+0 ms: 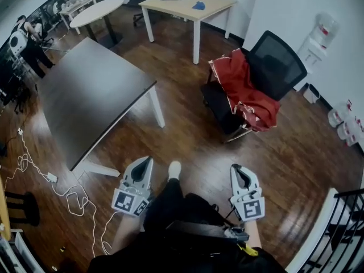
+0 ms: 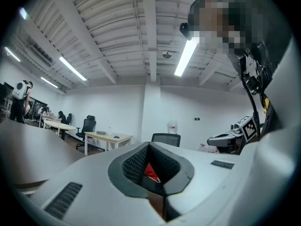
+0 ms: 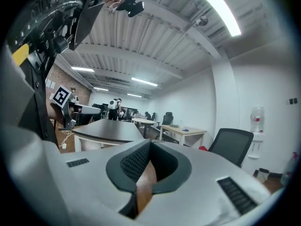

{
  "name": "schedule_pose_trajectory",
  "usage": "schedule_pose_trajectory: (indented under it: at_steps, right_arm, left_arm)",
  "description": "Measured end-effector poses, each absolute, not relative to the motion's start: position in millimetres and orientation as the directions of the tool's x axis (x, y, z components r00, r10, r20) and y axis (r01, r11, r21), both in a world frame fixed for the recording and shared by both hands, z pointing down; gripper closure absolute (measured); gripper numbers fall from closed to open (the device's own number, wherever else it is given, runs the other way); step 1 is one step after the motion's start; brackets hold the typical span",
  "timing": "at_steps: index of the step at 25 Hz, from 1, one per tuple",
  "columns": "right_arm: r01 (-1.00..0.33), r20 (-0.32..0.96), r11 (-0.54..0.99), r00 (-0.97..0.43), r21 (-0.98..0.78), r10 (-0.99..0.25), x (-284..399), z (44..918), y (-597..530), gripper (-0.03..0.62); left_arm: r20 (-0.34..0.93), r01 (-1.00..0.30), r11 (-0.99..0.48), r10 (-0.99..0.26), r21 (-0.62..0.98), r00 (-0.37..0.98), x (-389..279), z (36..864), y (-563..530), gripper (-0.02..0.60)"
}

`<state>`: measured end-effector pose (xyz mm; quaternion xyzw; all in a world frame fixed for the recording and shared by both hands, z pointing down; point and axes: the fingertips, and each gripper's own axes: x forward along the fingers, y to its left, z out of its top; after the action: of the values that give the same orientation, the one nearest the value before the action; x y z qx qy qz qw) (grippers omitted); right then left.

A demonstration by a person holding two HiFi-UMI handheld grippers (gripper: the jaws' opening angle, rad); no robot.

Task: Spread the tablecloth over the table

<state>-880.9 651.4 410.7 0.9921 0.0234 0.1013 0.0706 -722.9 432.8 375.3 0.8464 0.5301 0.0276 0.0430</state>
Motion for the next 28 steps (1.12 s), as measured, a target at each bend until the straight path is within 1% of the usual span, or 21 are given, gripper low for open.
schedule_pose_trajectory:
  at_steps: [2, 5, 8, 12, 15, 18, 20, 24, 28]
  right_arm:
    - [0.072, 0.196, -0.985, 0.975, 0.159, 0.103, -851.7, 409.4, 675.1, 0.588]
    - [0.146, 0.173, -0.98, 0.97, 0.132, 0.168, -803.8, 396.8, 702.7, 0.589]
    - [0.178, 0.207, -0.976, 0.958, 0.125, 0.201, -755.5, 397.0, 724.3, 0.588]
    - [0.224, 0.214, -0.97, 0.947, 0.091, 0.239, -697.8, 388.4, 740.1, 0.588]
    - [0.252, 0.294, -0.959, 0.914, 0.128, 0.279, -686.5, 409.9, 761.2, 0.588]
    - [0.318, 0.333, -0.946, 0.887, 0.06, 0.319, -681.1, 426.1, 799.5, 0.588]
    - [0.321, 0.339, -0.947, 0.888, 0.023, 0.31, -668.5, 436.2, 829.6, 0.588]
    - [0.283, 0.333, -0.956, 0.897, 0.07, 0.29, -629.5, 454.1, 910.4, 0.588]
    - [0.237, 0.268, -0.971, 0.935, 0.014, 0.232, -579.5, 445.9, 992.0, 0.588]
  left_arm:
    - [0.0, 0.902, -0.417, 0.908, 0.112, 0.42, -682.7, 385.2, 455.9, 0.591]
    - [-0.004, 0.922, -0.372, 0.927, 0.109, 0.375, -625.8, 383.3, 490.6, 0.591]
    - [-0.016, 0.951, -0.295, 0.954, 0.097, 0.298, -578.6, 376.1, 529.4, 0.591]
    - [0.02, 0.978, -0.186, 0.983, 0.095, 0.185, -524.8, 385.4, 579.8, 0.591]
    - [0.041, 0.985, -0.138, 0.99, 0.107, 0.135, -495.6, 391.7, 617.4, 0.591]
    - [0.056, 0.984, -0.12, 0.992, 0.129, 0.114, -476.0, 400.5, 659.5, 0.591]
    - [0.078, 0.986, -0.125, 0.99, 0.115, 0.116, -459.6, 409.6, 688.5, 0.591]
    - [0.114, 0.987, -0.114, 0.988, 0.11, 0.102, -426.4, 421.8, 764.0, 0.591]
    - [0.085, 0.984, -0.155, 0.985, 0.084, 0.148, -396.2, 414.1, 855.2, 0.591]
